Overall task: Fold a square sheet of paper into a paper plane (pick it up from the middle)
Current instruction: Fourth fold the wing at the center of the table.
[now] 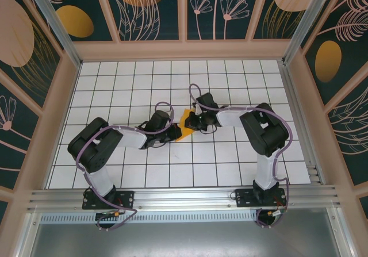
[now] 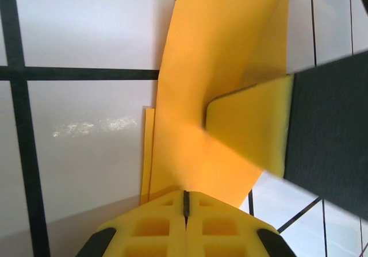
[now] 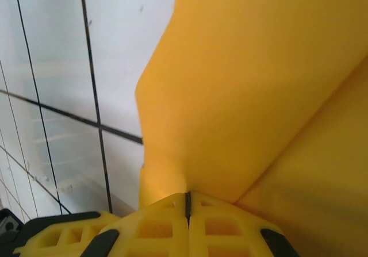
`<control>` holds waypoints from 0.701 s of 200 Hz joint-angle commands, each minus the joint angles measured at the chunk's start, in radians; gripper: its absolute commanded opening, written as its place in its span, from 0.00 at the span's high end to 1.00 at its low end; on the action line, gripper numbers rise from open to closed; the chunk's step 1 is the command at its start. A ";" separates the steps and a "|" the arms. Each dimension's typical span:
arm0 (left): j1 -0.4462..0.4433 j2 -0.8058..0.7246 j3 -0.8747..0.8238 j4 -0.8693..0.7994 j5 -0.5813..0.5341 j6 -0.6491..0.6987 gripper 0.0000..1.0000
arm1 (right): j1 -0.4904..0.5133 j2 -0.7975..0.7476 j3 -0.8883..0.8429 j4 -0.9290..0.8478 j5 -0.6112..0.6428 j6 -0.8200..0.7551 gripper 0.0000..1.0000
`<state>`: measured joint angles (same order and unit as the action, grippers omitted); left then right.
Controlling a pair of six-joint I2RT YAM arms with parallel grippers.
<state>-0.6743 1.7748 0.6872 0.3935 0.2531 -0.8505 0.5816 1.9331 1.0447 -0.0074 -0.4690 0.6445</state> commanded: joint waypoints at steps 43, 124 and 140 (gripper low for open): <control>-0.004 0.053 -0.049 -0.151 0.015 0.022 1.00 | -0.096 0.059 0.062 -0.067 0.094 -0.038 1.00; -0.004 0.047 -0.055 -0.156 0.018 0.025 1.00 | -0.167 0.083 0.098 -0.078 0.112 -0.071 1.00; -0.003 0.049 -0.055 -0.155 0.021 0.027 1.00 | -0.178 0.088 0.101 -0.080 0.120 -0.072 1.00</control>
<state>-0.6743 1.7748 0.6834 0.4004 0.2581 -0.8429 0.4526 1.9797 1.1236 -0.0608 -0.4759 0.6014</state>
